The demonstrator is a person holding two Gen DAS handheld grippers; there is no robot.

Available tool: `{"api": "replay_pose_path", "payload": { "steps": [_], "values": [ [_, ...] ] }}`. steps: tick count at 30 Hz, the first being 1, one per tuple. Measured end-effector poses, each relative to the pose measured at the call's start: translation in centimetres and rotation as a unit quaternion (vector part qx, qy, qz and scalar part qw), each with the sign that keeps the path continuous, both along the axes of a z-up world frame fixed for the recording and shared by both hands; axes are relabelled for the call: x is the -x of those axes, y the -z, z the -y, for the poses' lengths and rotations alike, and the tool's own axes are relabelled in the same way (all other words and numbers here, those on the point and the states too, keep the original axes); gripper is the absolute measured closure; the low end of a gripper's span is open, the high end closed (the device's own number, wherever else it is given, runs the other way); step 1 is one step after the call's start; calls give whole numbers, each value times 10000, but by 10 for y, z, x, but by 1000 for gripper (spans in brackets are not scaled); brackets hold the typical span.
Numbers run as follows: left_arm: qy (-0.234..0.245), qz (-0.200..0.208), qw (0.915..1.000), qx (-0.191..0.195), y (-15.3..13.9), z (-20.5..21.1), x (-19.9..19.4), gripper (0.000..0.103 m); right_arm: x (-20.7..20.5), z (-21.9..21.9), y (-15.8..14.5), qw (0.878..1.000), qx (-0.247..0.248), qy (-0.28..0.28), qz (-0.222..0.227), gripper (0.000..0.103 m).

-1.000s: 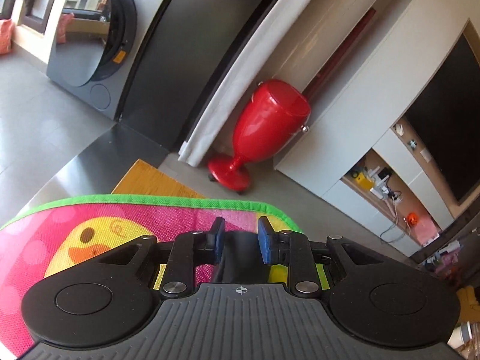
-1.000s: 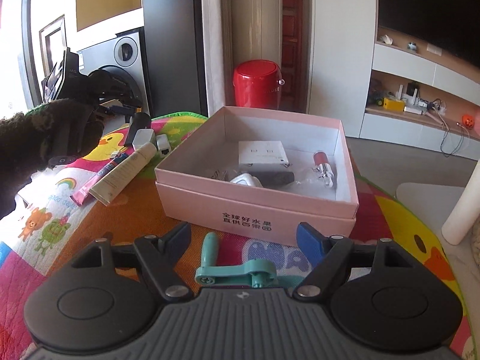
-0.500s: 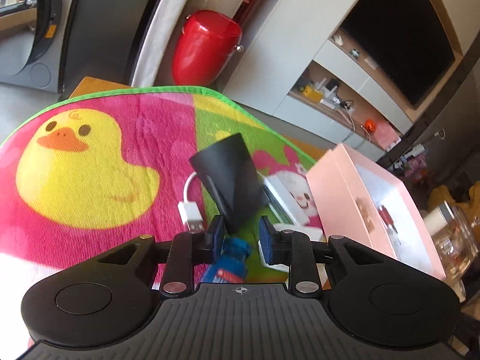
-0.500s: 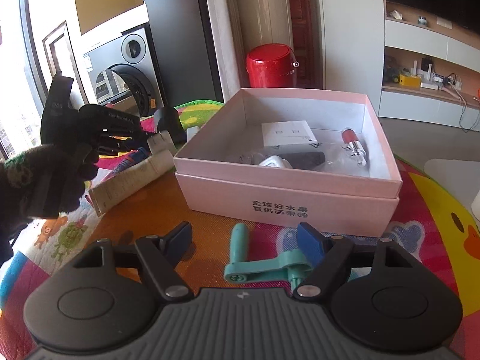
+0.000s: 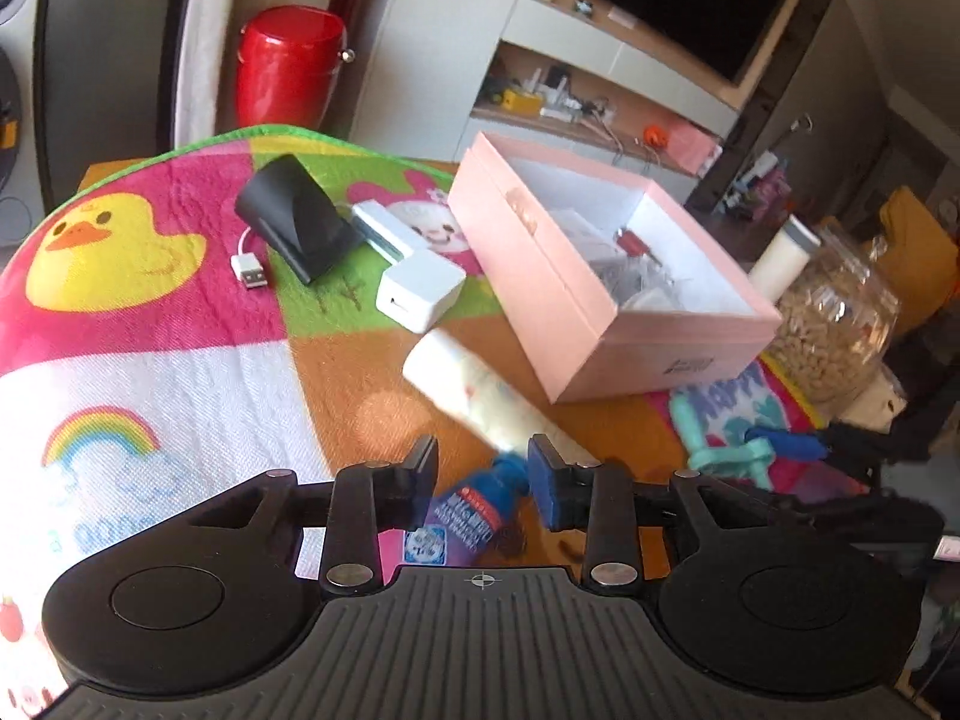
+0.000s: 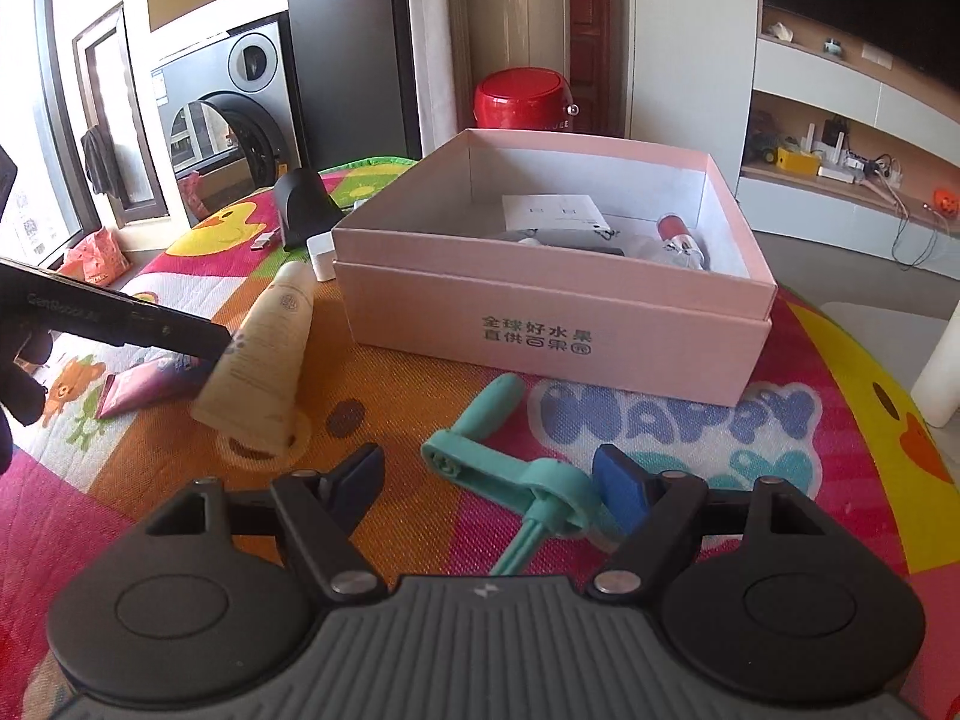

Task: Organize rigid objects
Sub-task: 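Grasp the blue-capped pink toothpaste tube with the left gripper while the right approaches the teal crank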

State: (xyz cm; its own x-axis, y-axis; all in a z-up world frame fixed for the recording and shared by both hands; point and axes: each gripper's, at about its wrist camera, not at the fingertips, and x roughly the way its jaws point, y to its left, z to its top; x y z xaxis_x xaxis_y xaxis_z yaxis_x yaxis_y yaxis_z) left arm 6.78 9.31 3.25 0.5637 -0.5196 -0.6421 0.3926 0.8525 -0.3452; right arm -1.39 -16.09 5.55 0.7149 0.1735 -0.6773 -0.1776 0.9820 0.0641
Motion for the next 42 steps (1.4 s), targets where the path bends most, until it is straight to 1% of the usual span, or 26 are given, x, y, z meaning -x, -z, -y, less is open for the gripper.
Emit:
{"api": "replay_pose_path", "payload": {
  "steps": [2,5,7,8,9,12,14,15,16,17,19,20,21,23,24,26,27,28,30,31,32,34,37,39,40,42],
  "values": [
    [-449,64,9987,227,-8,-2,-5,67,3,4,0,10000,-62,67,10,25],
    [-1038,-102,9929,570,-11,-6,-19,67,4,8,1,9998,-103,169,36,25],
    [-1295,-156,9899,550,-14,-8,-24,67,4,10,3,9996,-142,246,31,25],
    [-1221,-107,9914,461,-16,-9,-24,67,5,11,4,9994,-159,289,39,25],
    [-1029,-48,9941,347,-18,-9,-20,67,6,11,3,9994,-176,303,55,25],
    [-219,-88,9997,-73,-16,-10,-1,67,15,13,-4,9993,-315,163,145,25],
    [343,-163,9985,-397,-9,-10,16,67,17,8,-10,9991,-371,-41,216,26],
    [529,-157,9968,-579,-5,-10,25,67,16,3,-14,9988,-368,-195,246,28],
    [656,-10,9952,-729,-5,-10,32,67,13,-3,-18,9983,-368,-365,255,35],
    [769,64,9925,-949,-3,-10,39,67,9,-11,-21,9977,-369,-527,233,47],
    [776,167,9884,-1297,-2,-11,43,67,-6,-28,-25,9960,-416,-779,119,55],
    [693,235,9858,-1513,-1,-12,45,67,-15,-38,-26,9950,-430,-896,99,55],
    [566,291,9841,-1659,1,-16,44,62,-23,-47,-27,9944,-399,-977,109,55],
    [255,205,9881,-1503,2,-28,39,65,-38,-66,-23,9925,-294,-1188,69,55],
    [87,164,9901,-1390,2,-34,35,65,-45,-76,-20,9921,-218,-1231,34,55],
    [-176,166,9936,-1101,1,-46,30,70,-53,-87,-13,9917,-41,-1284,58,53],
    [-228,174,9947,-984,0,-49,28,70,-54,-89,-12,9915,-21,-1280,231,50],
    [-210,193,9958,-867,-2,-51,28,70,-55,-90,-10,9912,18,-1299,253,50],
    [45,227,9976,-658,-7,-49,28,70,-56,-85,-10,9914,-115,-1297,141,50],
    [207,247,9979,-570,-9,-47,28,70,-55,-83,-10,9909,-164,-1335,21,62],
    [317,278,9977,-528,-10,-44,27,70,-51,-80,-10,9903,-137,-1380,-54,66],
    [418,318,9969,-585,-10,-37,21,70,-39,-75,-10,9903,-9,-1386,-86,71],
    [321,223,9972,-642,-4,-30,7,70,-19,-60,-7,9899,-141,-1352,-399,85],
    [373,21,9981,-484,2,-30,0,70,-2,-51,-7,9895,-214,-1343,-490,87],
    [405,9,9983,-423,3,-31,-1,70,5,-47,-8,9890,-250,-1362,-519,87],
    [586,-29,9972,-463,3,-29,5,70,15,-40,-11,9884,-340,-1370,-562,87]
  ]
}}
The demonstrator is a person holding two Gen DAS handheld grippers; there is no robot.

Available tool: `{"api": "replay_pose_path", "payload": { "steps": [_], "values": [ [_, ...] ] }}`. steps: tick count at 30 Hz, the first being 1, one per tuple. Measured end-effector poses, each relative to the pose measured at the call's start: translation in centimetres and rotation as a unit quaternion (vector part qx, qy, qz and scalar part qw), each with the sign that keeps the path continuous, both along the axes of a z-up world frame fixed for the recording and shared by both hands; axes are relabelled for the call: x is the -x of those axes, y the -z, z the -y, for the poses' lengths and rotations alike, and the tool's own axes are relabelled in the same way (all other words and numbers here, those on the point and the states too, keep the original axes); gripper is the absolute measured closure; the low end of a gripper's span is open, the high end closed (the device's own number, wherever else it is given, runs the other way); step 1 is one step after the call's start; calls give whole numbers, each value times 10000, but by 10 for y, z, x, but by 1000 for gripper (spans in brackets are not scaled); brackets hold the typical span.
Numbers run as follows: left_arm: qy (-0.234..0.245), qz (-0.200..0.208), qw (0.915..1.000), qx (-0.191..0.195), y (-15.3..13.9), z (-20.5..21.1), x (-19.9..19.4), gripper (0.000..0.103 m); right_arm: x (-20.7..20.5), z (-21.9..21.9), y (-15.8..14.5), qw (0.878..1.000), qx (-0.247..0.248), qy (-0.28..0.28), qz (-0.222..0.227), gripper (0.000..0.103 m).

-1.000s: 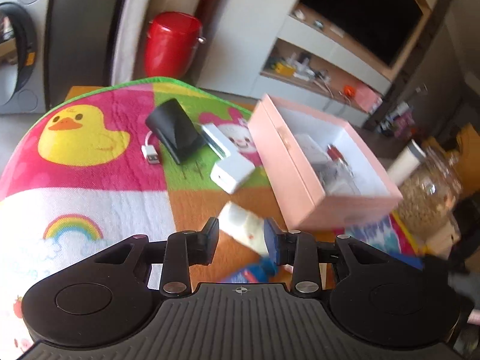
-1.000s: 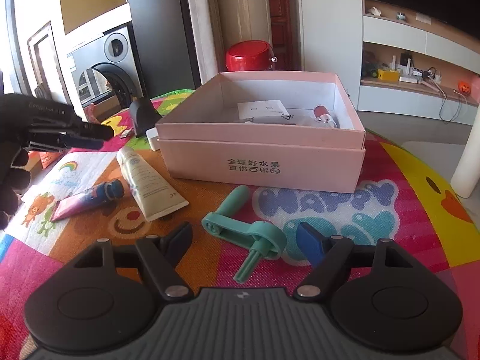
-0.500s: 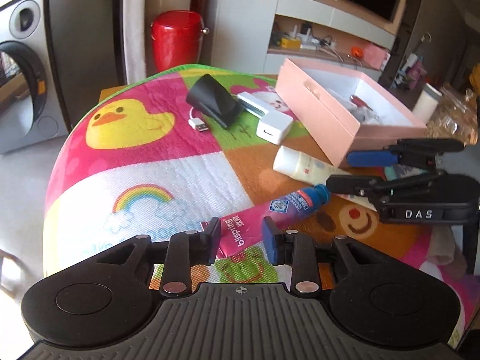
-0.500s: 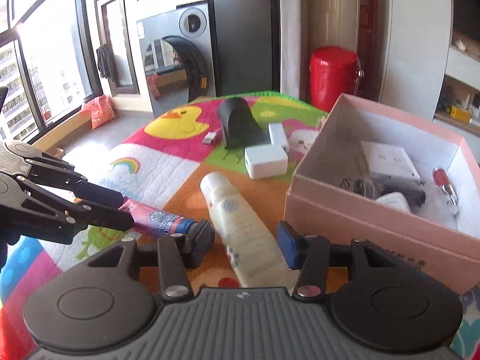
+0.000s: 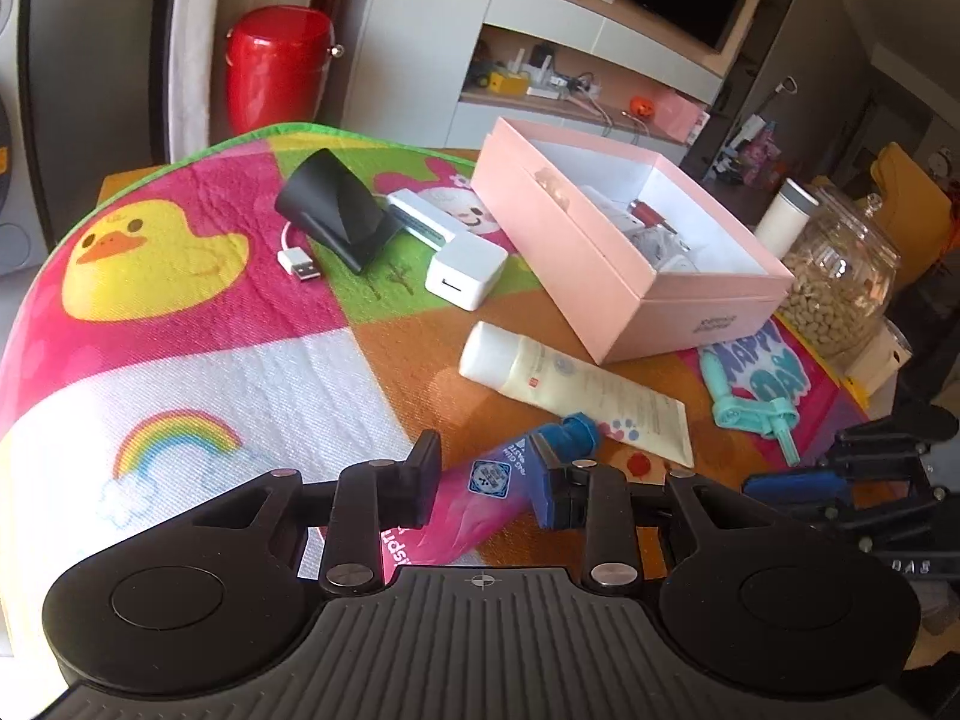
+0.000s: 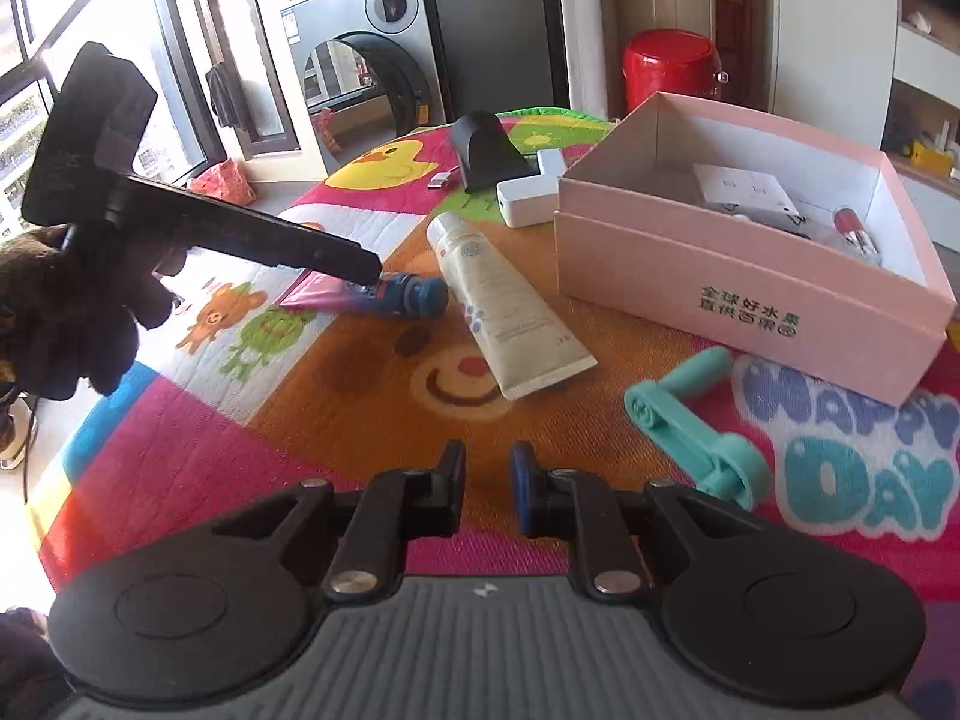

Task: Organize rigid objects
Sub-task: 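Grasp the blue-capped pink toothpaste tube with the left gripper while the right approaches the teal crank, then lift the toothpaste tube with the left gripper while the right gripper grasps the teal crank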

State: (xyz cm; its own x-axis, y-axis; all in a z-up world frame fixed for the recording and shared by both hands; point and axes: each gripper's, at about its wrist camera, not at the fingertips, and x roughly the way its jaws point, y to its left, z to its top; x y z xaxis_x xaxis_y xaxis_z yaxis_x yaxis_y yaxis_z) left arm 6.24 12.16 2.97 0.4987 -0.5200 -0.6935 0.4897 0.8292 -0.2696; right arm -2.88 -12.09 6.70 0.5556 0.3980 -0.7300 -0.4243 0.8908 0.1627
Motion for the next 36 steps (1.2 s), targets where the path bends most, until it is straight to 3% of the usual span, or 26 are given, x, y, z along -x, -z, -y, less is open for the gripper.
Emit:
{"api": "replay_pose_path", "payload": {
  "steps": [3,5,7,9,13,18,20,23,26,29,34,36],
  "values": [
    [398,58,9988,-294,-1,14,21,69,9,10,-6,9990,171,237,324,82],
    [567,104,9965,-598,1,28,33,67,9,16,-7,9976,300,370,501,69],
    [631,185,9942,-847,6,41,42,66,6,20,-6,9955,435,544,636,62],
    [493,362,9932,-991,8,51,46,66,5,21,-4,9919,677,688,831,62],
    [7,183,9972,-722,7,57,39,68,9,24,2,9831,1241,862,1028,61],
    [8,70,9991,-406,9,74,52,69,21,45,7,9589,2015,1401,1423,57],
    [-122,188,9988,-441,11,79,58,69,24,61,5,9568,1853,1687,1473,45],
    [-313,236,9983,-429,13,81,63,69,26,76,0,9698,1063,1756,1314,32],
    [-337,314,9968,-654,12,88,65,69,14,73,2,9779,665,1668,1067,31],
    [-310,408,9954,-805,11,93,67,69,-5,60,12,9807,883,1453,967,31],
    [-365,541,9957,-653,15,89,72,69,-23,56,14,9816,805,1584,699,32],
    [-360,614,9956,-613,16,87,74,69,-14,54,10,9818,848,1494,806,32]
  ]
}}
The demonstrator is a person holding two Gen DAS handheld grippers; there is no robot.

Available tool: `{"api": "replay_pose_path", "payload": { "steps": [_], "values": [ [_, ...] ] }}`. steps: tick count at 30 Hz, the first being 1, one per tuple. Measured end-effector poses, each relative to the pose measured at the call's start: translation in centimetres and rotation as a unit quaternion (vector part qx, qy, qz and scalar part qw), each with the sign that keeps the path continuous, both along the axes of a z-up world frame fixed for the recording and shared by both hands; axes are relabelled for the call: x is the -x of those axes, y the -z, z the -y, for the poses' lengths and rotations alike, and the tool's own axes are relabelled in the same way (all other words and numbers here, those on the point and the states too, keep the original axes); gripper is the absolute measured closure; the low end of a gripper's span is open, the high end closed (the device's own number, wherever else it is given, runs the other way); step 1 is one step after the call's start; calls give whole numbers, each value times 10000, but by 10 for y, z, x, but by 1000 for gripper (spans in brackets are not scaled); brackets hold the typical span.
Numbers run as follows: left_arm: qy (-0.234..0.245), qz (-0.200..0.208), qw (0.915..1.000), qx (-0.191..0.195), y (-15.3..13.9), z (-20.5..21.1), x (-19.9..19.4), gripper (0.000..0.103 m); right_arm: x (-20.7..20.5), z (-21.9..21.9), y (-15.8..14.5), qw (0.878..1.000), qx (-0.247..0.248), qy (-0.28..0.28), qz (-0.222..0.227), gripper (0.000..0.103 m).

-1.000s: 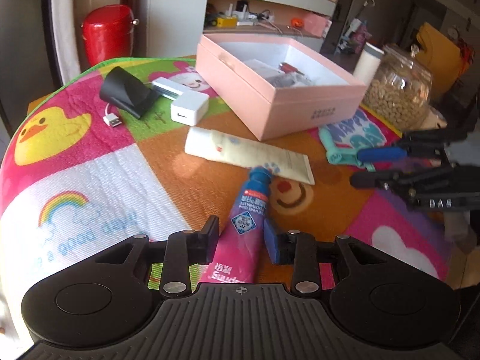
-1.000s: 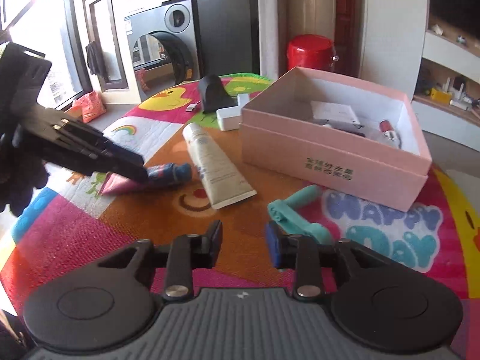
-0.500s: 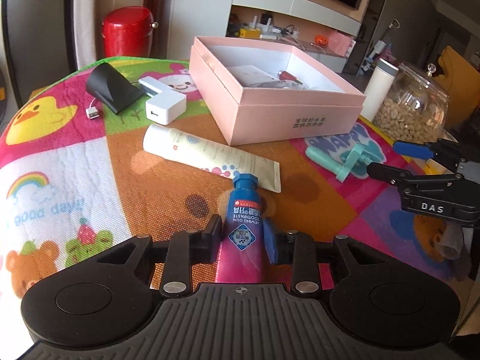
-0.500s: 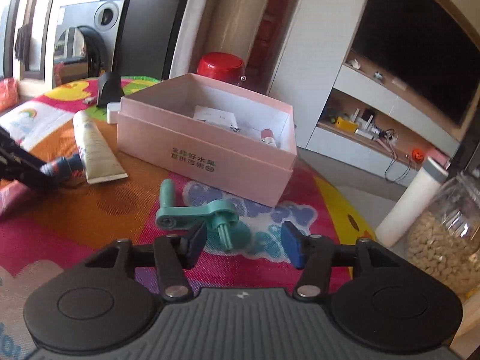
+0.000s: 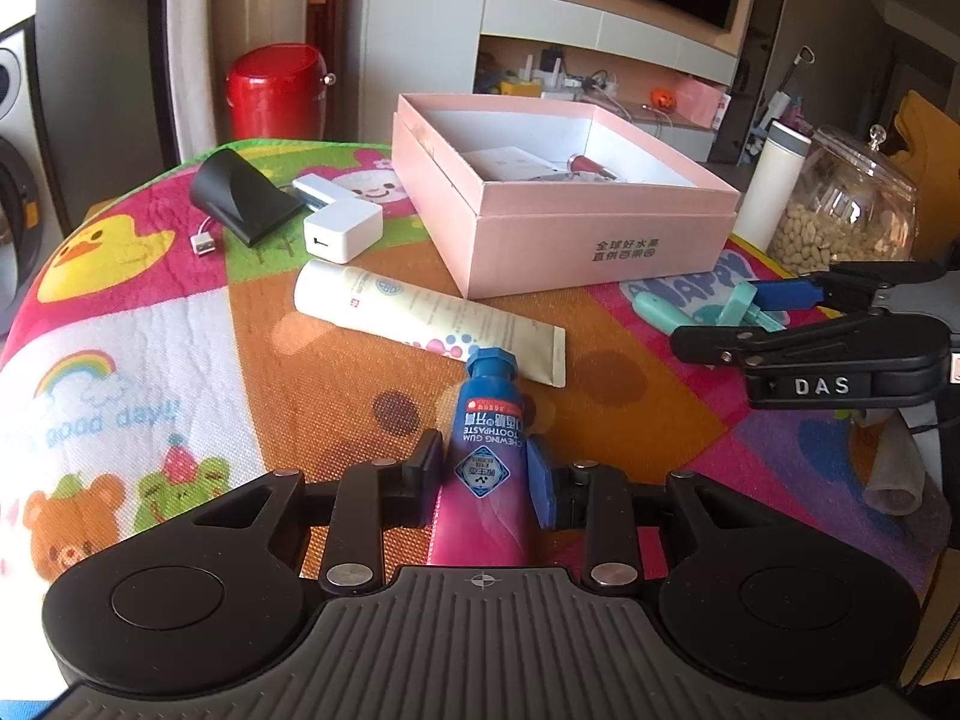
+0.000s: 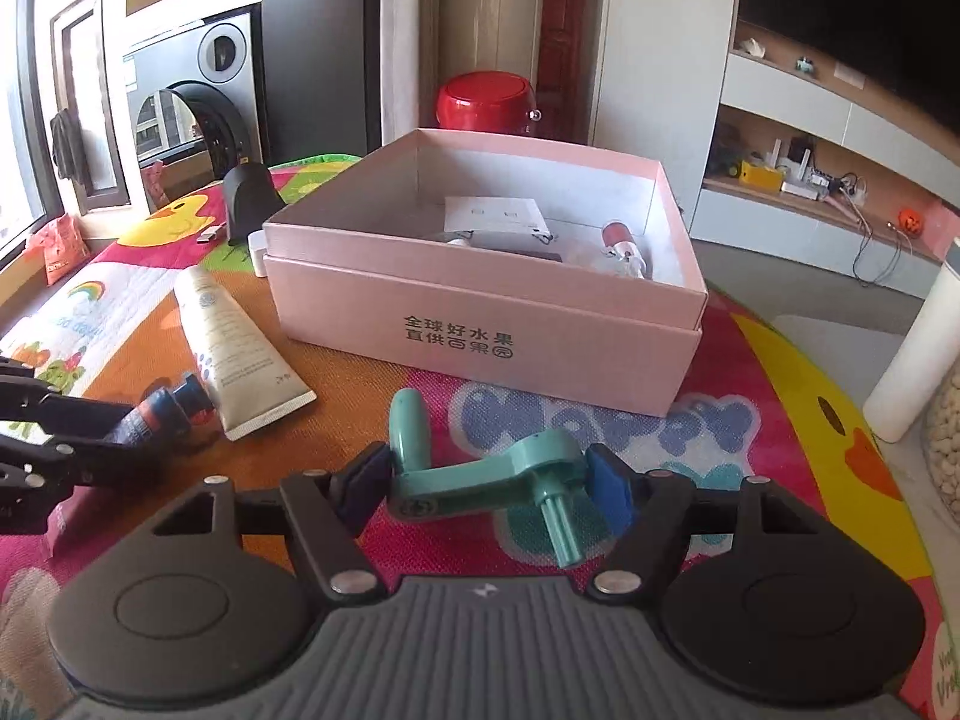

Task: Organize rigid objects
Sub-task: 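Lift the toothpaste tube with the left gripper while the right gripper grasps the teal crank, then drop the toothpaste tube into the pink box with the left gripper while the right drops the crank in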

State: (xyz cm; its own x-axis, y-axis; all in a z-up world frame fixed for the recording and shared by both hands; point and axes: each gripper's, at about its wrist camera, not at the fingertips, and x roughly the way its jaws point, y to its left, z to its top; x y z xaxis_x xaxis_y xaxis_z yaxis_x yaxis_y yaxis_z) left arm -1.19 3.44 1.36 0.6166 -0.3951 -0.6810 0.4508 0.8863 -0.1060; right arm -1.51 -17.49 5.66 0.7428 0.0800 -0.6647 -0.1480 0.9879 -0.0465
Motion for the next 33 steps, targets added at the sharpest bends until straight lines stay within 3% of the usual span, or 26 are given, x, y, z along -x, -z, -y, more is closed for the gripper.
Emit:
{"api": "replay_pose_path", "payload": {
  "steps": [3,7,10,15,20,23,27,31,33],
  "values": [
    [79,6,10000,39,-1,-1,3,69,17,-4,-9,9997,202,-129,31,32],
    [315,-76,9990,294,-5,-1,12,70,41,1,-30,9996,76,-239,125,32],
    [487,20,9976,484,-19,3,19,70,60,5,-54,9987,35,-252,438,32],
    [626,539,9927,879,-80,10,3,70,77,11,-81,9948,224,-173,975,32],
    [483,1380,9826,1148,-157,28,-38,69,72,16,-88,9940,90,-39,1093,32],
    [321,1236,9799,1531,-184,42,-77,70,70,16,-88,9936,-19,-39,1131,32],
    [-74,1624,9697,1823,-188,44,-90,70,68,22,-82,9943,-96,30,1062,32],
    [-293,1323,9725,1894,-166,22,-84,70,68,36,-71,9956,-148,276,880,32],
    [-533,1100,9775,1719,-145,7,-78,70,63,43,-70,9959,-268,354,793,32]
  ]
}}
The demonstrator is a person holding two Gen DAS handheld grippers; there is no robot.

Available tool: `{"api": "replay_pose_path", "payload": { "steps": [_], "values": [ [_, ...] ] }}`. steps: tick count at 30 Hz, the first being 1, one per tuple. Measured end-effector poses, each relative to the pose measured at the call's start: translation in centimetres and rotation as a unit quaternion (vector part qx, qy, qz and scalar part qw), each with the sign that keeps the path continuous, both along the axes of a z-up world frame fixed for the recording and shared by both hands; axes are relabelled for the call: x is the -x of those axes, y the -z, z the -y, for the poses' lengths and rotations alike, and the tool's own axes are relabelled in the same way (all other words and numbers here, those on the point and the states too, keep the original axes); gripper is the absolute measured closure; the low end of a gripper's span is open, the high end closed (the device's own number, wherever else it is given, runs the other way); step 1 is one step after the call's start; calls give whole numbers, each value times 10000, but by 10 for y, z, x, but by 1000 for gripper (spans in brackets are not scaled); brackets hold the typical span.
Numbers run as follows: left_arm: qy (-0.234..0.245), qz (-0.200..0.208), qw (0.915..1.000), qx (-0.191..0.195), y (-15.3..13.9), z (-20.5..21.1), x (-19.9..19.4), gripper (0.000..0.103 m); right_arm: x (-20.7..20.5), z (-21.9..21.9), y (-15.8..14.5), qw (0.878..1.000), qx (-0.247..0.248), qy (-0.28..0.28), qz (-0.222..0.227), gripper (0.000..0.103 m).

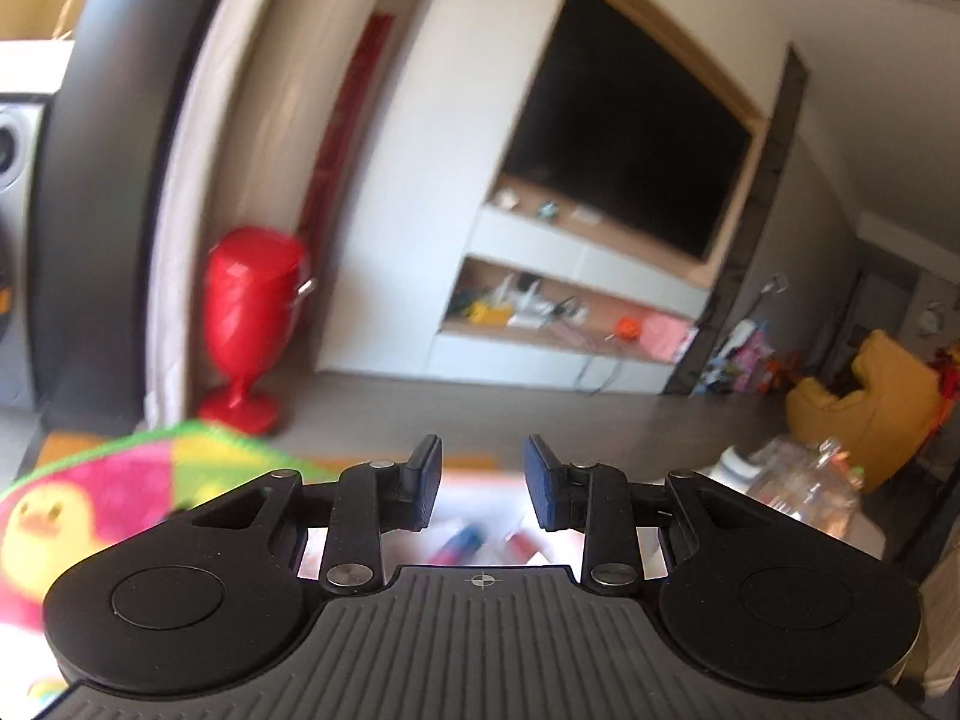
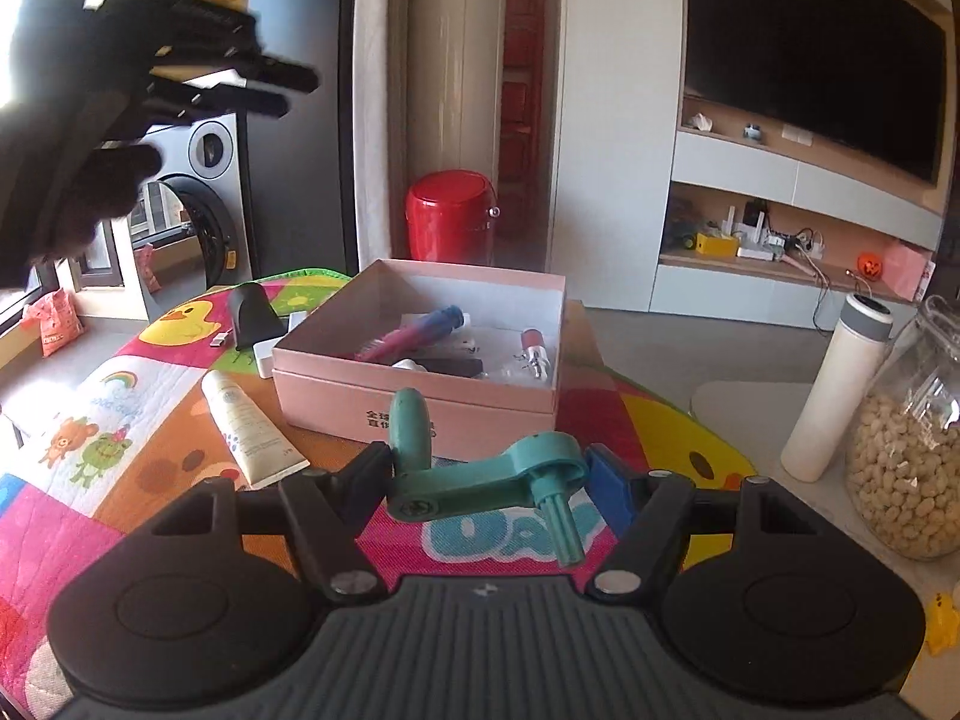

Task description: Organize rigid objects

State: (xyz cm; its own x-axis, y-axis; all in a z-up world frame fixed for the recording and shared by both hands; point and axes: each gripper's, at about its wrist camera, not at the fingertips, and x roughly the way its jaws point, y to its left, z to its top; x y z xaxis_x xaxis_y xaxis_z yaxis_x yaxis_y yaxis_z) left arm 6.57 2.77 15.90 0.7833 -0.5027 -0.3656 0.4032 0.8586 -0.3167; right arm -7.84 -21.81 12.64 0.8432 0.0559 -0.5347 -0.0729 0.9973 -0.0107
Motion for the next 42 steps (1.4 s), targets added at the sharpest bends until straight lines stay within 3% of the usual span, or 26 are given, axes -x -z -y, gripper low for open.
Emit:
{"api": "replay_pose_path", "payload": {
  "steps": [4,8,11,14,18,24,25,29,31,33,36,38,42],
  "values": [
    [-418,-735,9961,-268,51,-34,11,70,-22,8,-22,9996,-254,-5,148,32],
    [-664,-1422,9871,-326,90,-61,13,70,-72,9,-77,9967,-456,-105,659,32],
    [-784,-1645,9823,-430,104,-75,11,70,-124,7,-107,9968,-595,-131,518,29],
    [-902,-1731,9794,-526,114,-91,7,70,-150,-6,-115,9990,-234,-118,360,29],
    [-1139,-1754,9774,-315,118,-110,-4,70,-154,-36,-101,9987,-56,-471,186,29],
    [-1336,-1662,9770,68,115,-141,-6,70,-194,-125,-60,9875,-99,-1389,-738,29],
    [-1349,-1671,9766,106,116,-146,-4,70,-205,-142,-52,9848,-56,-1494,-887,31],
    [-1266,-1760,9757,329,123,-162,4,70,-262,-210,-8,9737,503,-1491,-1650,58],
    [-1197,-1779,9759,410,126,-168,7,70,-288,-229,12,9710,817,-1351,-1797,58],
    [-1201,-1802,9750,494,129,-176,10,70,-310,-240,31,9683,1073,-1175,-1925,59],
    [-1261,-1822,9731,637,134,-186,13,70,-328,-242,46,9628,1194,-1090,-2165,71],
    [-1321,-1826,9715,728,138,-191,13,70,-327,-240,53,9568,1244,-1181,-2348,80],
    [-1264,-1900,9696,885,141,-187,9,70,-300,-229,54,9520,1117,-1363,-2503,82]
  ]
}}
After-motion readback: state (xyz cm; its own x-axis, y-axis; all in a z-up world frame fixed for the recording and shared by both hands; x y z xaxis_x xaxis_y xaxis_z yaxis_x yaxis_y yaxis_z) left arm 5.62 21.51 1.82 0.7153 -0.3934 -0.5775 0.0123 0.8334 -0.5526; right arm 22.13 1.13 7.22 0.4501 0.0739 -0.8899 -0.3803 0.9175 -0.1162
